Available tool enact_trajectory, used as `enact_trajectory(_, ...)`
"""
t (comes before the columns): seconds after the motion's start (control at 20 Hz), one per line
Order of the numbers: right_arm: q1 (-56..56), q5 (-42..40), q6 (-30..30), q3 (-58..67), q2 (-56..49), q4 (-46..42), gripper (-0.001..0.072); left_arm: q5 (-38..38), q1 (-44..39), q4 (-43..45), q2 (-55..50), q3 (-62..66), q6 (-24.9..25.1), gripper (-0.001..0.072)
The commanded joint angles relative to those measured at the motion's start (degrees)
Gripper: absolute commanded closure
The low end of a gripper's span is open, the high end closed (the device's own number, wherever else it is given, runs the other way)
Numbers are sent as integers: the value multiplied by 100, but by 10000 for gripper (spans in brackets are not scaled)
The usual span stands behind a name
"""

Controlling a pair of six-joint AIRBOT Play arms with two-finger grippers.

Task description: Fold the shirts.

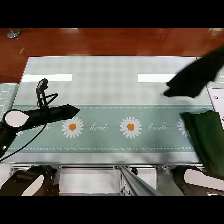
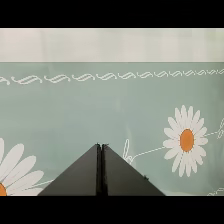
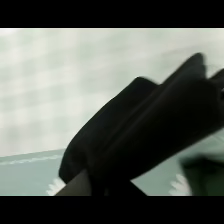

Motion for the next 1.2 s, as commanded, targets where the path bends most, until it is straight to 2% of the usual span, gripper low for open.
enact_trajectory(0.0, -1025, 643, -66, -310, 697, -988, 673, 17, -4, 2, -2, -2, 2, 691)
enact_trajectory(0.15, -1958, 640, -555, -1478, 1620, -1390, 673, 105, -2, 2, -2, -2, 2, 692)
enact_trajectory(0.25, -2656, 638, -562, -2557, 2288, -1598, 673, 219, -4, 2, -2, -2, 2, 691)
enact_trajectory(0.35, -3381, 619, -439, -3624, 2918, -2022, 673, 343, -2, 0, -2, -2, 2, 691)
enact_trajectory(0.5, -4131, 382, 111, -4859, 3751, -2887, 672, 407, -4, 2, -2, -2, 2, 691)
enact_trajectory(0.55, -4205, 254, 271, -5171, 3998, -3123, 650, 413, -4, 2, -2, -2, 2, 691)
enact_trajectory(0.6, -4203, 157, 514, -5399, 4177, -3563, 426, 426, -4, 2, -2, -2, 4, 691)
enact_trajectory(0.65, -4203, 66, 667, -5495, 4251, -3869, 153, 452, -4, 2, -2, -2, 2, 691)
enact_trajectory(0.7, -4203, -92, 675, -5469, 4251, -3943, 95, 472, -2, 2, -2, -2, 2, 691)
enact_trajectory(0.85, -4197, -855, 466, -4898, 3926, -3117, 97, 551, 52, 9, -7, 96, 92, 692)
enact_trajectory(0.9, -4194, -1123, 227, -4522, 3700, -2653, 153, 509, 133, 28, -26, 273, 291, 691)
enact_trajectory(0.95, -4148, -1368, -63, -4120, 3460, -2107, 358, 306, 315, 28, -72, 601, 474, 692)
enact_trajectory(1.0, -3998, -1576, -420, -3639, 3180, -1440, 617, -37, 568, 72, -140, 1067, 479, 692)
enact_trajectory(1.05, -3740, -1777, -636, -3211, 2920, -793, 672, -369, 828, 68, -225, 1585, 474, 692)
enact_trajectory(1.15, -2728, -2175, -658, -2511, 2361, 420, 672, -833, 1167, 68, -461, 2830, 468, 692)
